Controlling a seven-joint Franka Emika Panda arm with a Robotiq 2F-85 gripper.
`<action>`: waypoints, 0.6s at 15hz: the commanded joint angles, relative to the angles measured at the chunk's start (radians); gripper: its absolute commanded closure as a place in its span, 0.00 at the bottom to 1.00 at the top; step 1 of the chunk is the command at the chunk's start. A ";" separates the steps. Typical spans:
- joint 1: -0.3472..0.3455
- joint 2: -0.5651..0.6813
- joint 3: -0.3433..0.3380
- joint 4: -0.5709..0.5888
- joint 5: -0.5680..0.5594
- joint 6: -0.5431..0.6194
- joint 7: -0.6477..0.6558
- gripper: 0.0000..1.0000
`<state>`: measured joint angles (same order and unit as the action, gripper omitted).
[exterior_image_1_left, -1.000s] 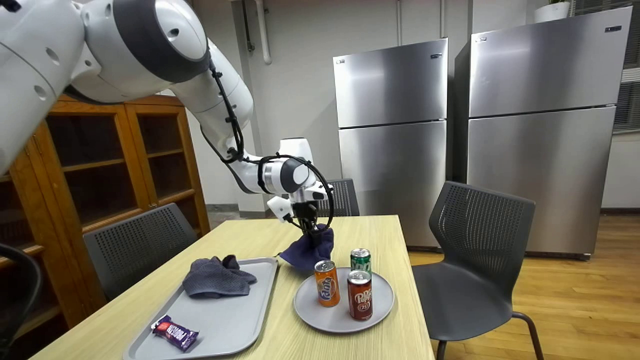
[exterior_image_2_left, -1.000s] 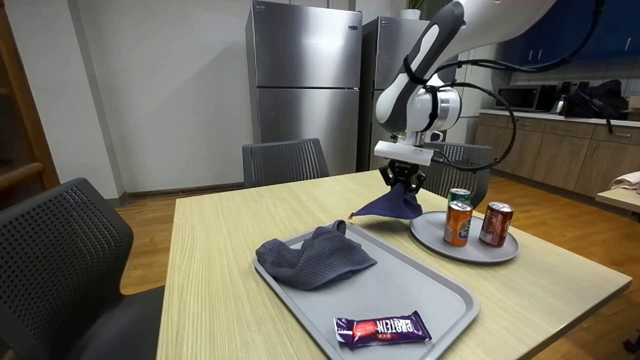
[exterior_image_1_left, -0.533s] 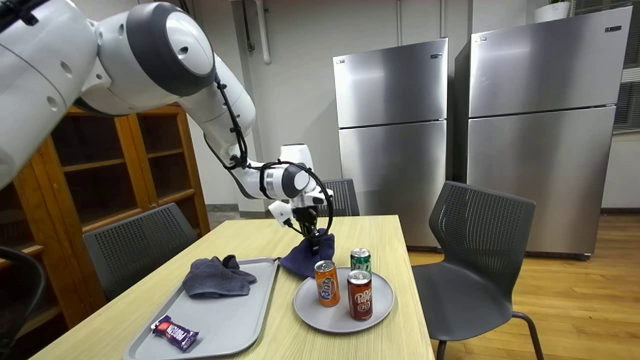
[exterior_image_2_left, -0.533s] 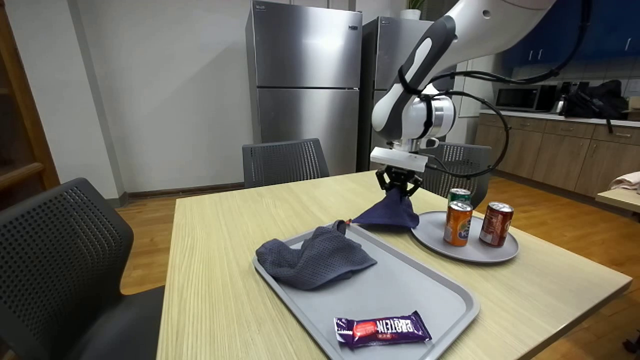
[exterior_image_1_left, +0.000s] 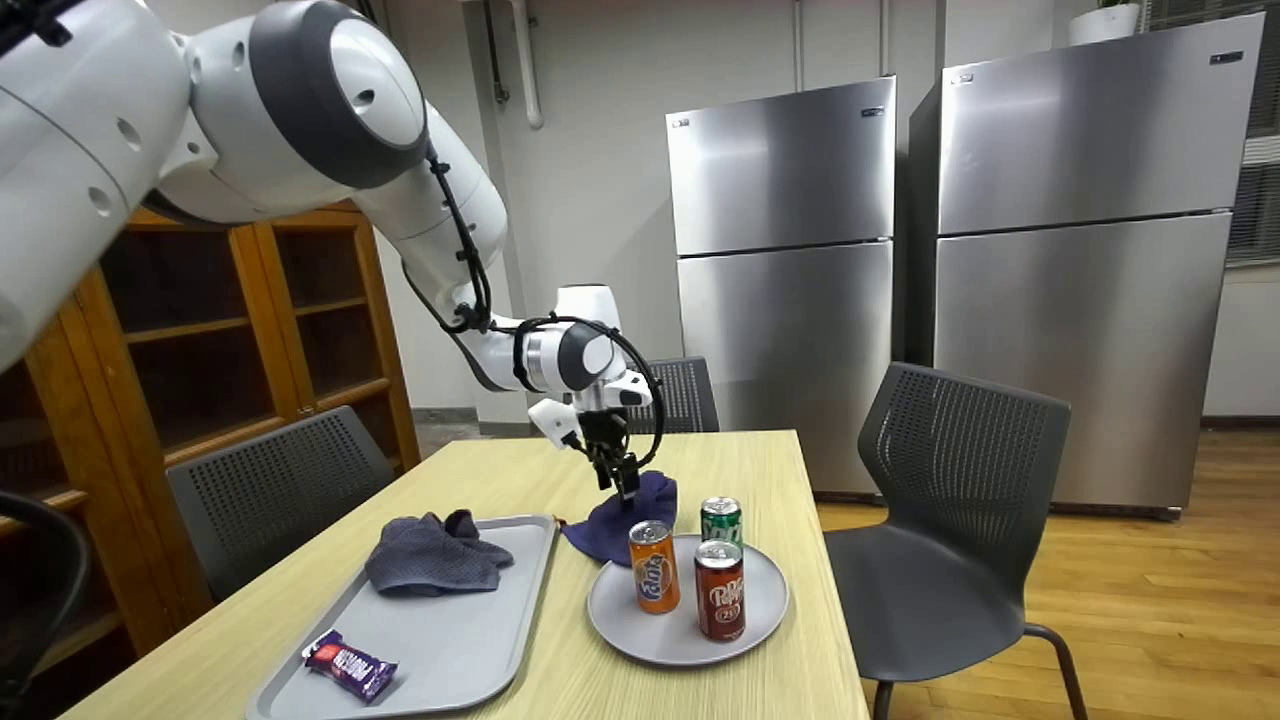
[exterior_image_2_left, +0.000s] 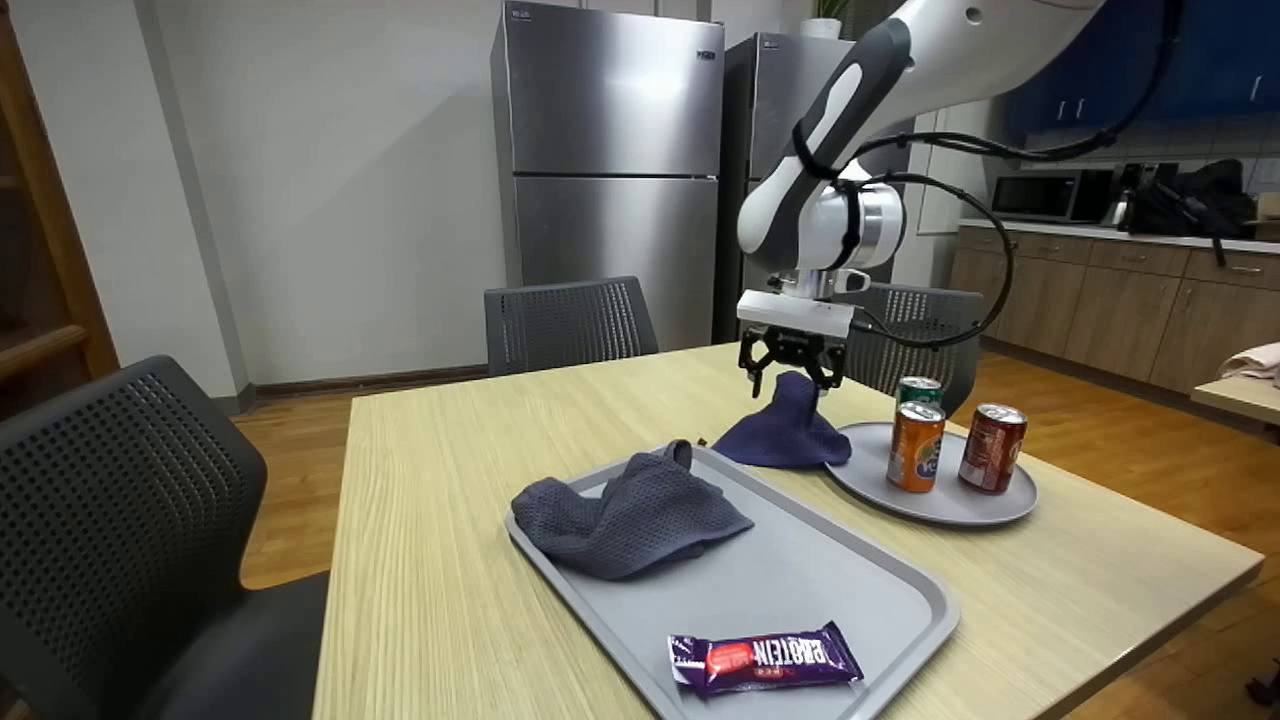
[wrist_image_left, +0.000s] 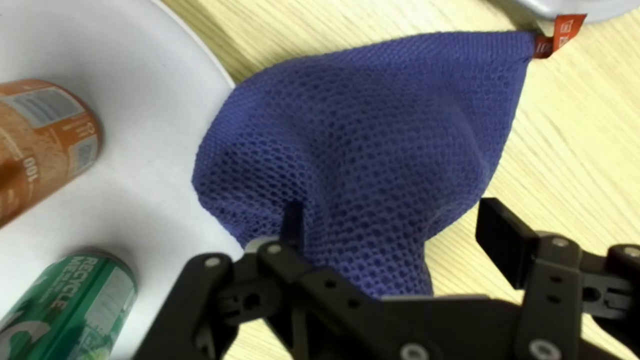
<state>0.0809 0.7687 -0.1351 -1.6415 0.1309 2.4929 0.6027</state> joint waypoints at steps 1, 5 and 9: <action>0.011 -0.113 0.029 -0.097 -0.011 -0.024 -0.076 0.00; 0.009 -0.218 0.090 -0.223 -0.005 -0.004 -0.222 0.00; 0.029 -0.289 0.139 -0.353 -0.002 0.021 -0.274 0.00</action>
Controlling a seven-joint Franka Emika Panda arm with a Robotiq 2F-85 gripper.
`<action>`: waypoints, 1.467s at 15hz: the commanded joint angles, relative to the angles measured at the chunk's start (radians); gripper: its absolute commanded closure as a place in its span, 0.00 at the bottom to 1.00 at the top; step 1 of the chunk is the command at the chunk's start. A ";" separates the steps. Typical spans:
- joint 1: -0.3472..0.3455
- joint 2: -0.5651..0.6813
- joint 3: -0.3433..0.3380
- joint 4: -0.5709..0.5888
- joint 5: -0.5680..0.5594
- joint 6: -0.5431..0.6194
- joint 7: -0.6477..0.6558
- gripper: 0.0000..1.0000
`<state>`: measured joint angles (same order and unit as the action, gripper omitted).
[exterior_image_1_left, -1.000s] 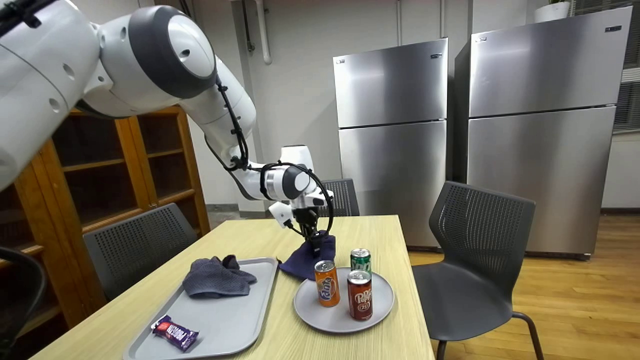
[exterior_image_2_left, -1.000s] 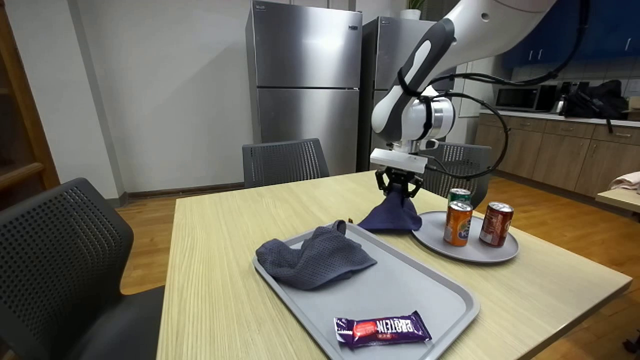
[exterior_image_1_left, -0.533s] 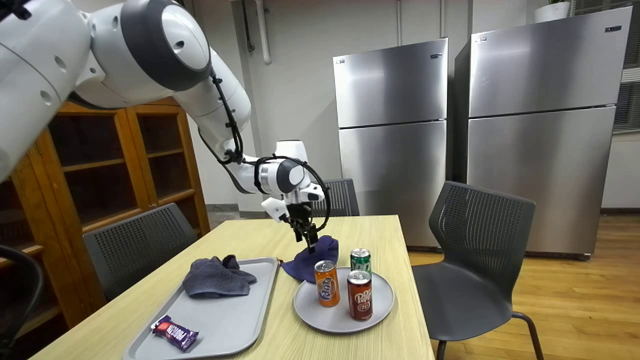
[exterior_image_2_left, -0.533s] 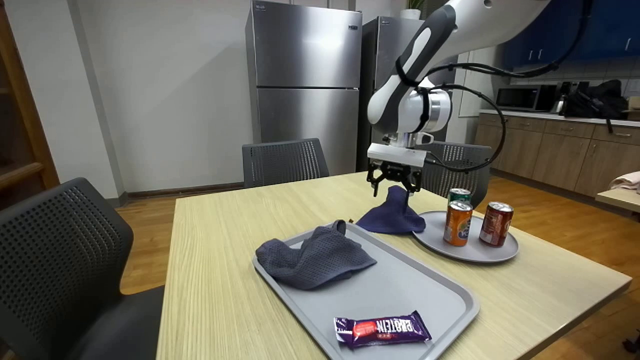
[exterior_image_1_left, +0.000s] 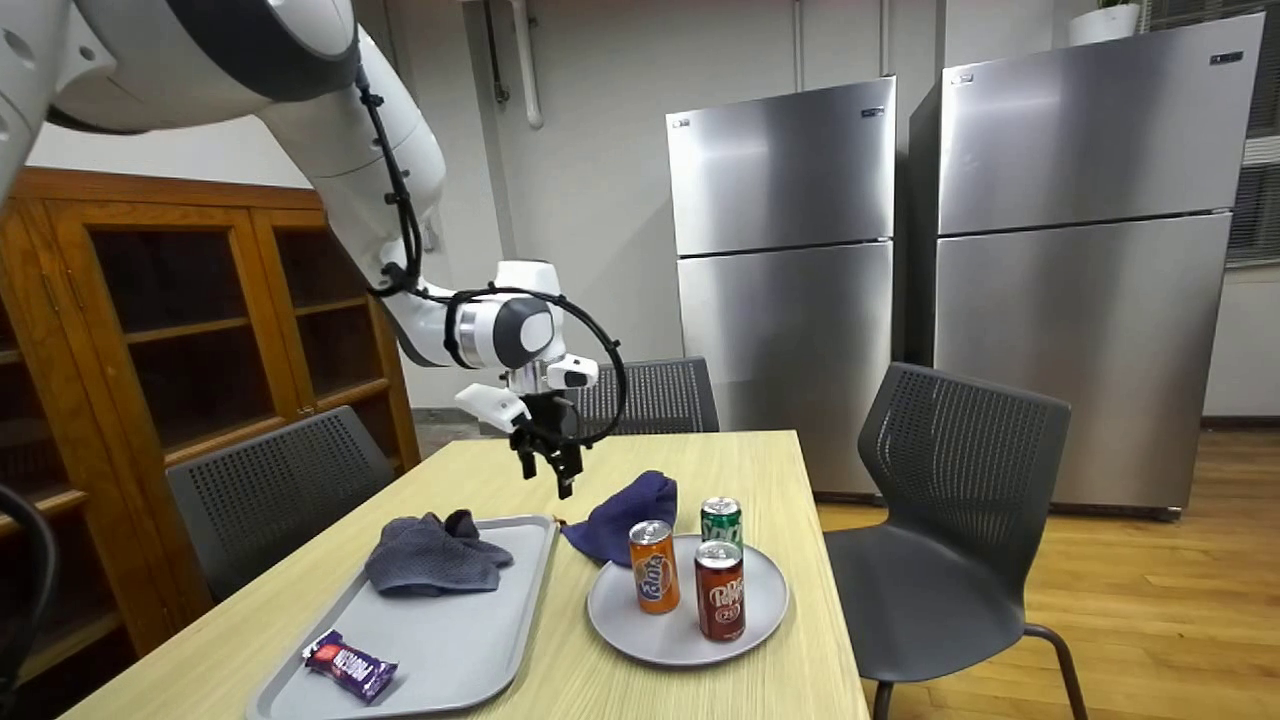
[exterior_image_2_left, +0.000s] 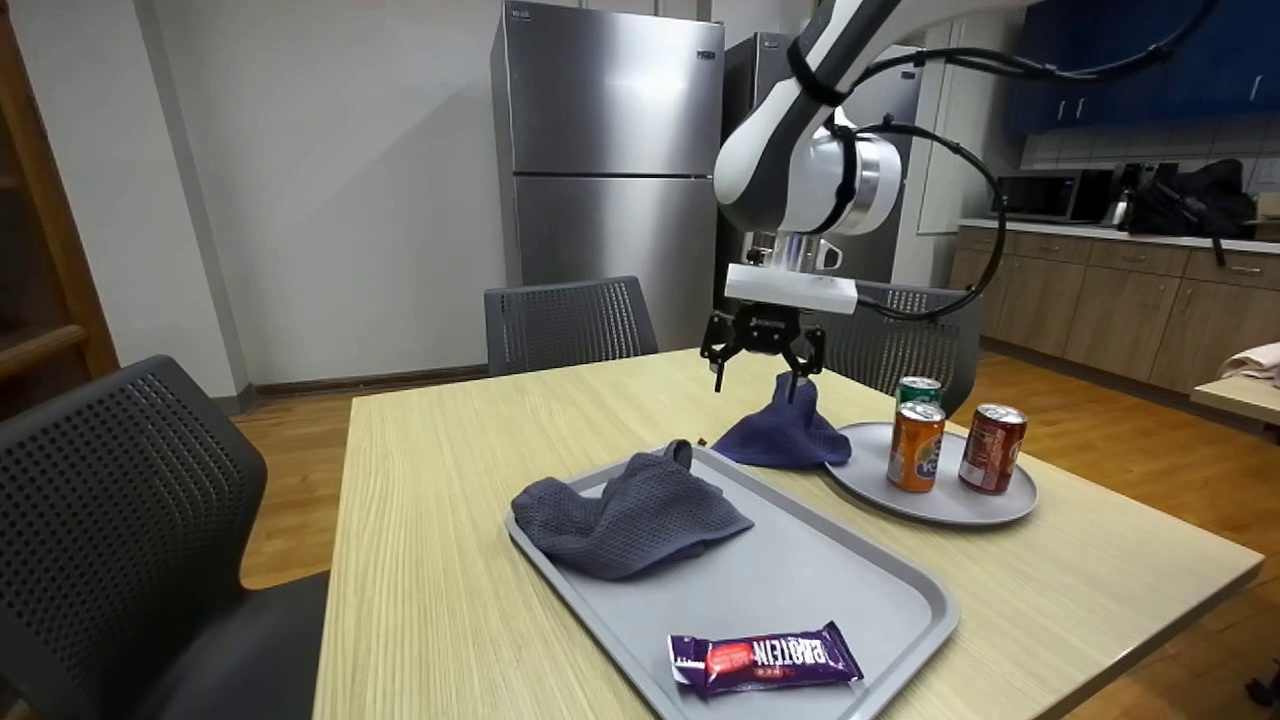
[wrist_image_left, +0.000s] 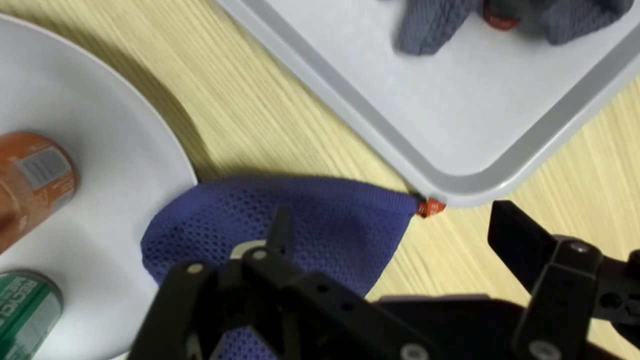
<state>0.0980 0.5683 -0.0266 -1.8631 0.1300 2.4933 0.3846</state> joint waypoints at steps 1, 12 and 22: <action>0.020 -0.099 0.039 -0.155 -0.006 0.021 -0.066 0.00; 0.057 -0.153 0.112 -0.285 0.012 0.139 -0.123 0.00; 0.092 -0.105 0.145 -0.247 -0.020 0.197 -0.190 0.00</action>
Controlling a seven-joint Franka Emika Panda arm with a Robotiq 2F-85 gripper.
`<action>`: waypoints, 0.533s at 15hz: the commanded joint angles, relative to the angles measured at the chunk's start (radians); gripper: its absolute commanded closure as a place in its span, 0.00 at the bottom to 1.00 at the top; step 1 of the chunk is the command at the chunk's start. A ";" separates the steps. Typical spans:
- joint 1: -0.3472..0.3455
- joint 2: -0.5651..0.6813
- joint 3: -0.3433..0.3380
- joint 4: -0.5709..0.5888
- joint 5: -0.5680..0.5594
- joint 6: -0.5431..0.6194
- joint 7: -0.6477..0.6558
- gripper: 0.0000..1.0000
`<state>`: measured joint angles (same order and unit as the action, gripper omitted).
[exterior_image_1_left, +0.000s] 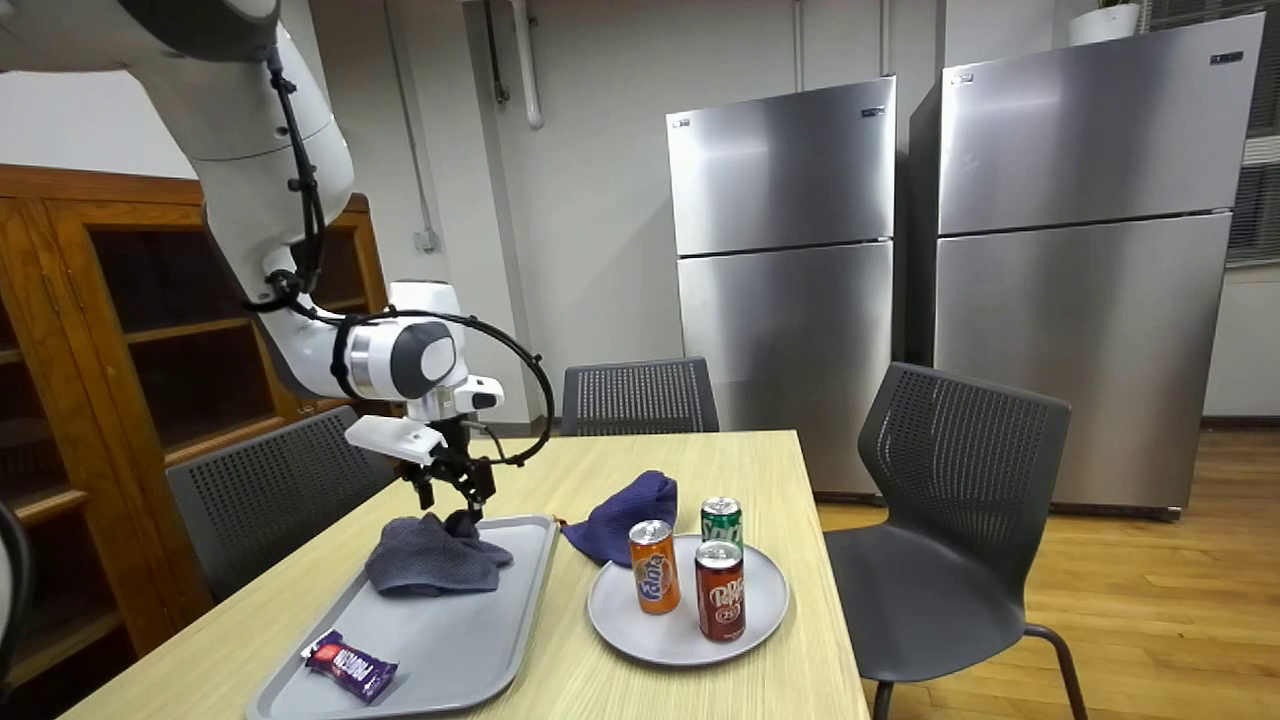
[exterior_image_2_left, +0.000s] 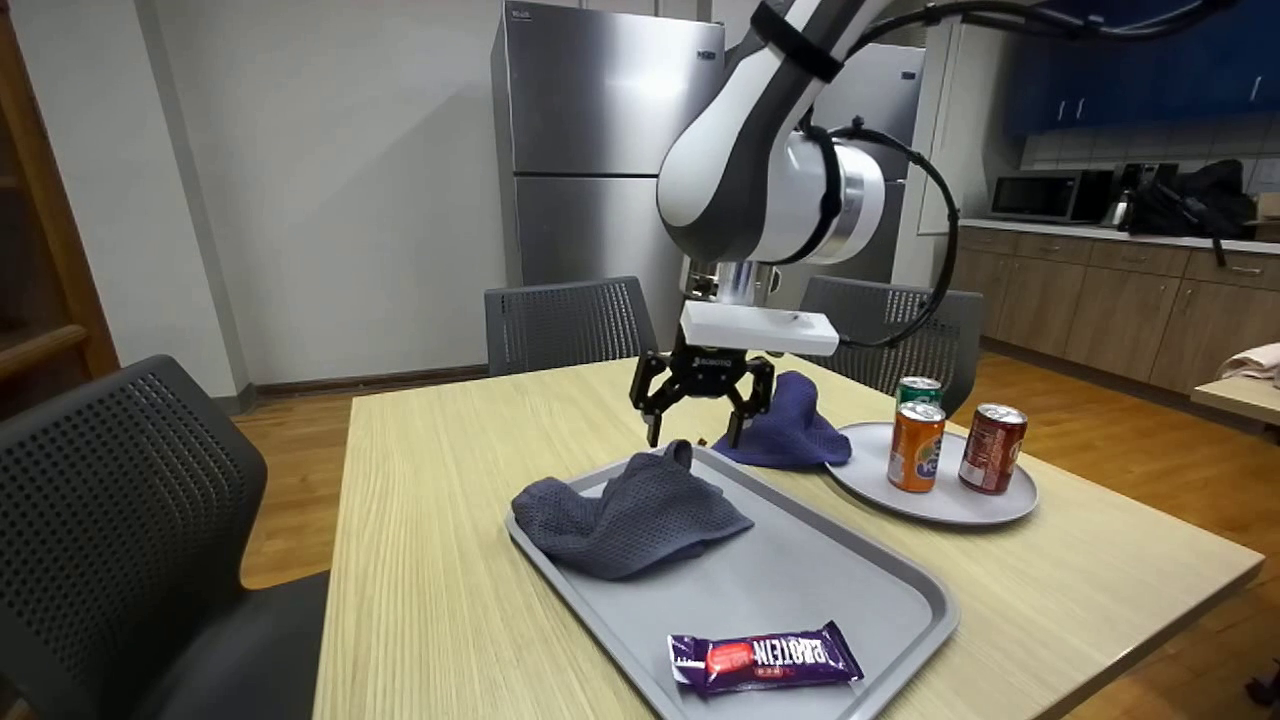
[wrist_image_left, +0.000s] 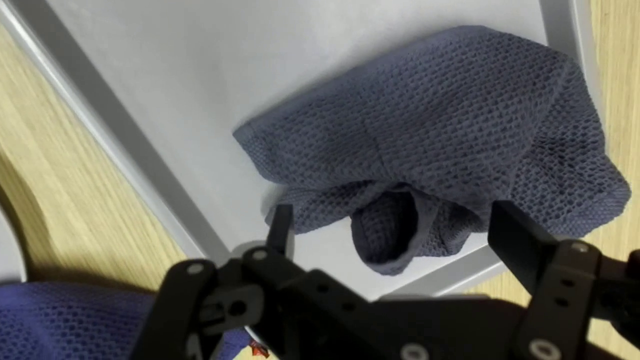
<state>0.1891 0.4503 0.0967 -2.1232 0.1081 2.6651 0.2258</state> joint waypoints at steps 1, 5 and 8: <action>0.008 0.026 0.024 0.025 -0.006 0.030 -0.032 0.00; 0.064 0.068 -0.001 0.064 -0.073 0.055 -0.010 0.00; 0.100 0.122 -0.020 0.107 -0.118 0.062 0.006 0.00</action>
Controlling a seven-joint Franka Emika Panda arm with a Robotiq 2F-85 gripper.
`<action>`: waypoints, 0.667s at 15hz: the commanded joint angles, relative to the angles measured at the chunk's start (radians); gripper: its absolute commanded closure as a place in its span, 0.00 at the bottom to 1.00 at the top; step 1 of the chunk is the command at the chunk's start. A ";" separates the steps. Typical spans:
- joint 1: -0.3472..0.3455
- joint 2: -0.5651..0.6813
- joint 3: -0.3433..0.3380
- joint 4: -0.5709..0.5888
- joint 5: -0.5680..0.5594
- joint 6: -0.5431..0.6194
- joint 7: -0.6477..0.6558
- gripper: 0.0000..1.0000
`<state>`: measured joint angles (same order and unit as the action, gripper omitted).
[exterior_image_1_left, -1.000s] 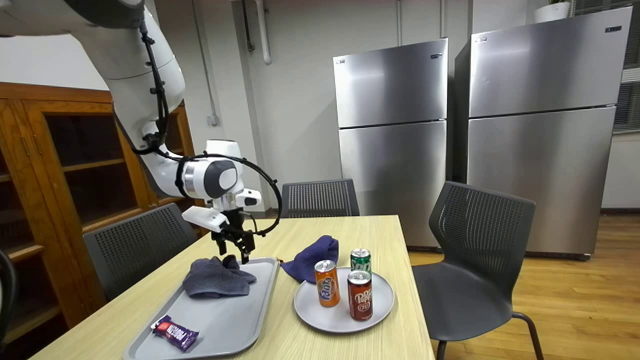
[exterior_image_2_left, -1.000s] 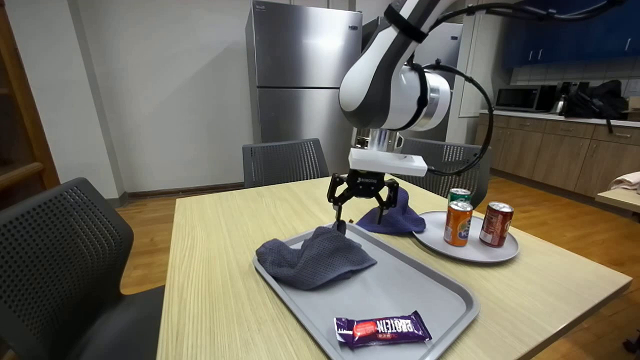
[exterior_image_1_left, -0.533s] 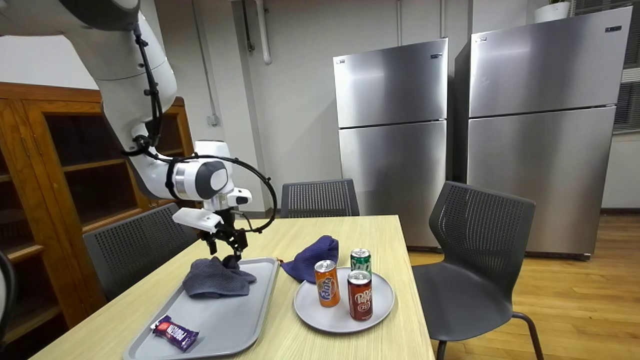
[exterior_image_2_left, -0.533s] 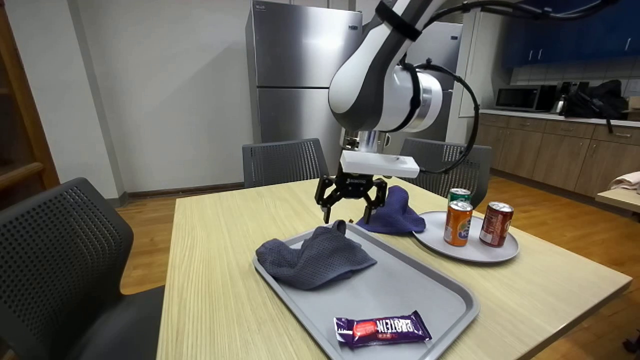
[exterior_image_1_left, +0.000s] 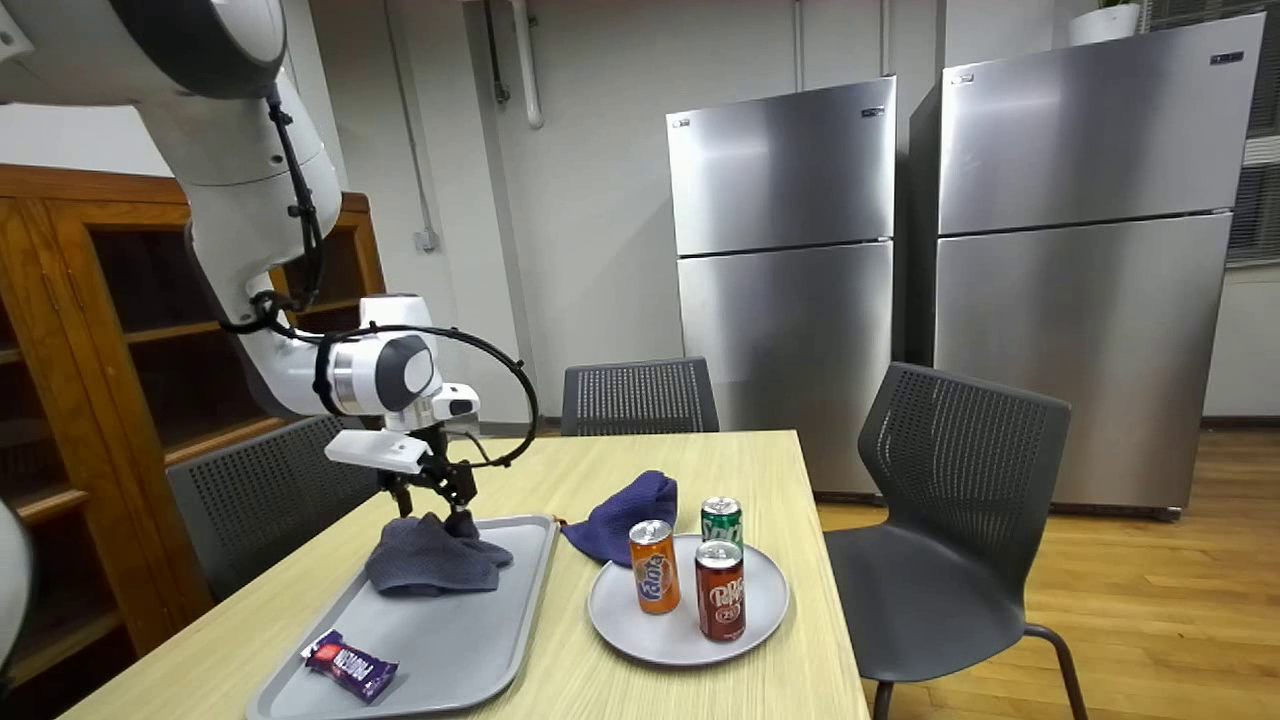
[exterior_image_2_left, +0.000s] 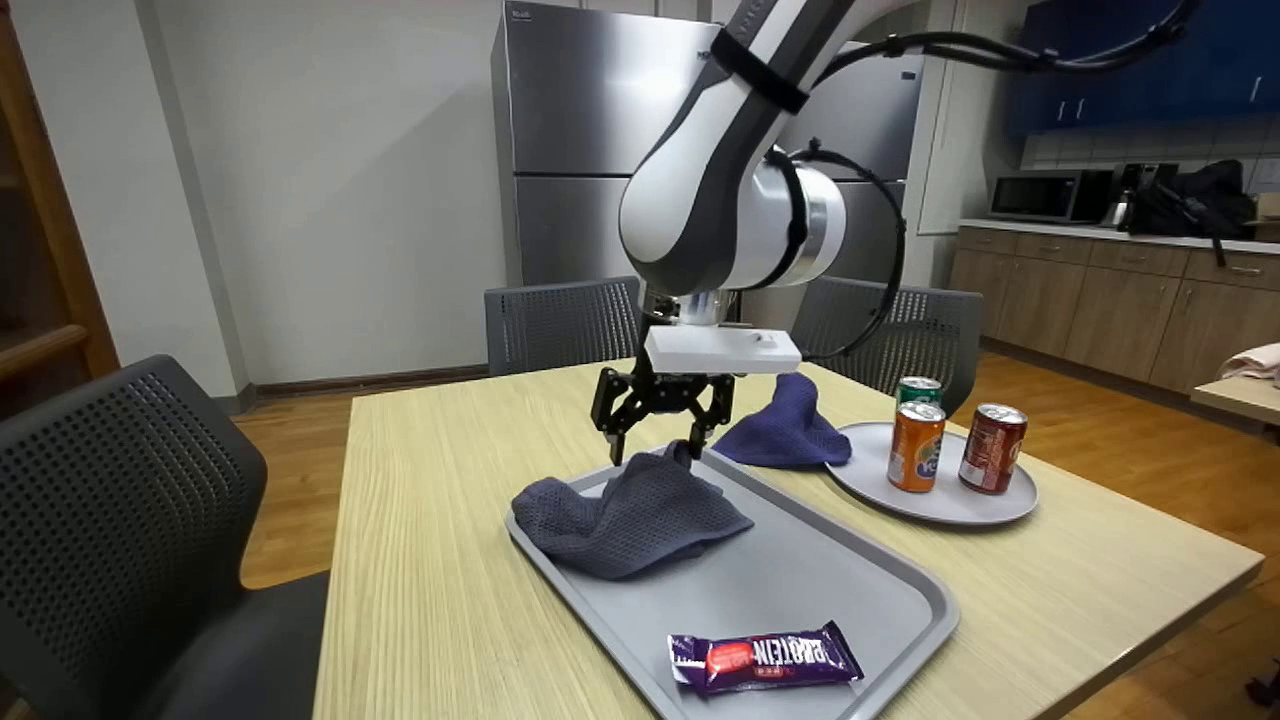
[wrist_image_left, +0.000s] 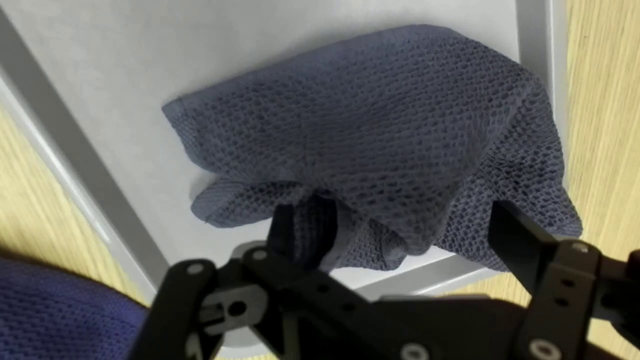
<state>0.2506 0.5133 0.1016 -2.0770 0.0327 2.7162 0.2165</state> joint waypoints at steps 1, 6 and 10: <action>0.045 0.082 -0.025 0.080 -0.043 0.008 0.017 0.00; 0.089 0.103 -0.061 0.102 -0.073 -0.010 0.036 0.00; 0.113 0.130 -0.106 0.120 -0.105 -0.015 0.057 0.00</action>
<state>0.3377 0.6144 0.0318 -1.9952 -0.0342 2.7198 0.2314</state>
